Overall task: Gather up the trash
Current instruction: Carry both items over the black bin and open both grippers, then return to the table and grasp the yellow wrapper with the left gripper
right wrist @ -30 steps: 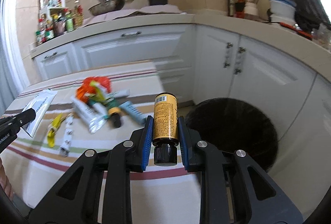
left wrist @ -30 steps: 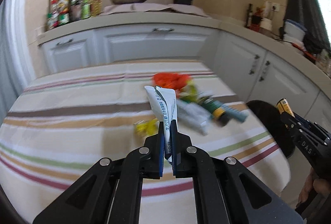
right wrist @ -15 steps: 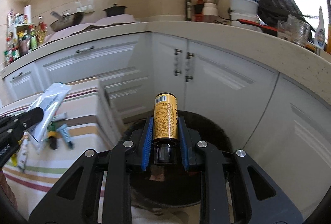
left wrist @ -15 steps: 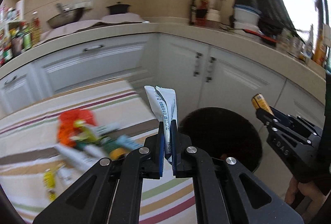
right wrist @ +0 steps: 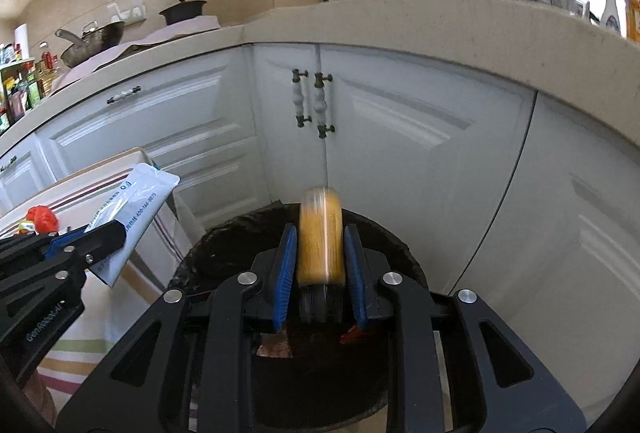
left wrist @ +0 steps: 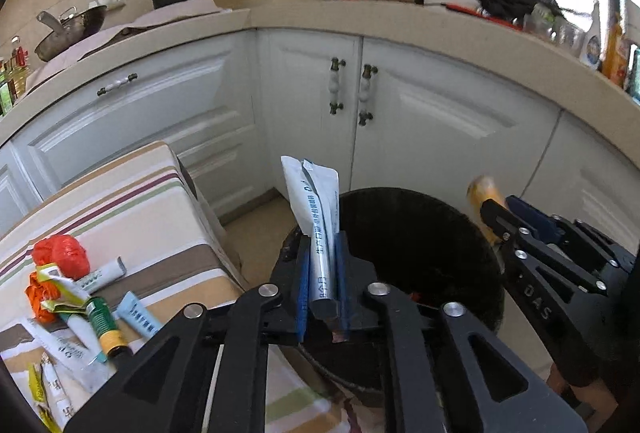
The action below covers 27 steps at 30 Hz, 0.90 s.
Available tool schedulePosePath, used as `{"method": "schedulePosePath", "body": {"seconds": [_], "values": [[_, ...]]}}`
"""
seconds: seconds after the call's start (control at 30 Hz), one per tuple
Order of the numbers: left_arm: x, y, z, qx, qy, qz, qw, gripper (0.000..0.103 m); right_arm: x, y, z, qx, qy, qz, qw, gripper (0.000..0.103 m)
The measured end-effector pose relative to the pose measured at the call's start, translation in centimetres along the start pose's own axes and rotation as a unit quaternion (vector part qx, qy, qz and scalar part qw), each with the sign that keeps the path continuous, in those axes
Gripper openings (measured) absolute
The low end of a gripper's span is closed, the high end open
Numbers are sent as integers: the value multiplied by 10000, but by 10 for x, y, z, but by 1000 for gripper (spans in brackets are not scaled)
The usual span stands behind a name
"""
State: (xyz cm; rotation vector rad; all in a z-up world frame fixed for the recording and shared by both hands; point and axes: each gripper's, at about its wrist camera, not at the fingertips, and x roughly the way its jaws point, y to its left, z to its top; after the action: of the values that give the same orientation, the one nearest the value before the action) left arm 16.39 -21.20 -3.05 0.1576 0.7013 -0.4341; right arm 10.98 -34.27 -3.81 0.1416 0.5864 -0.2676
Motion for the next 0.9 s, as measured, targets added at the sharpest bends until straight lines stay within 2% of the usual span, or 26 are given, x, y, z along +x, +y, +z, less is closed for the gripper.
{"method": "schedulePosePath", "body": {"seconds": [0.07, 0.17, 0.2, 0.37, 0.6, 0.9], "values": [[6, -1, 1, -46, 88, -12, 10000, 24, 7, -5, 1, 45, 35, -48, 10000, 37], [8, -2, 0, -64, 88, 26, 9999, 37, 9, -8, 1, 95, 34, -89, 9999, 37], [7, -2, 0, -66, 78, 41, 9999, 38, 8, -9, 1, 92, 19, -101, 9999, 37], [-5, 3, -1, -100, -19, 110, 9999, 39, -2, -4, 3, 76, -42, -80, 9999, 37], [-41, 29, -9, -343, -146, 249, 9990, 39, -24, 17, 2, 37, -116, 146, 9998, 37], [-93, 93, -41, -796, -257, 888, 9925, 40, -53, 75, -7, -251, -129, 718, 9970, 37]]}}
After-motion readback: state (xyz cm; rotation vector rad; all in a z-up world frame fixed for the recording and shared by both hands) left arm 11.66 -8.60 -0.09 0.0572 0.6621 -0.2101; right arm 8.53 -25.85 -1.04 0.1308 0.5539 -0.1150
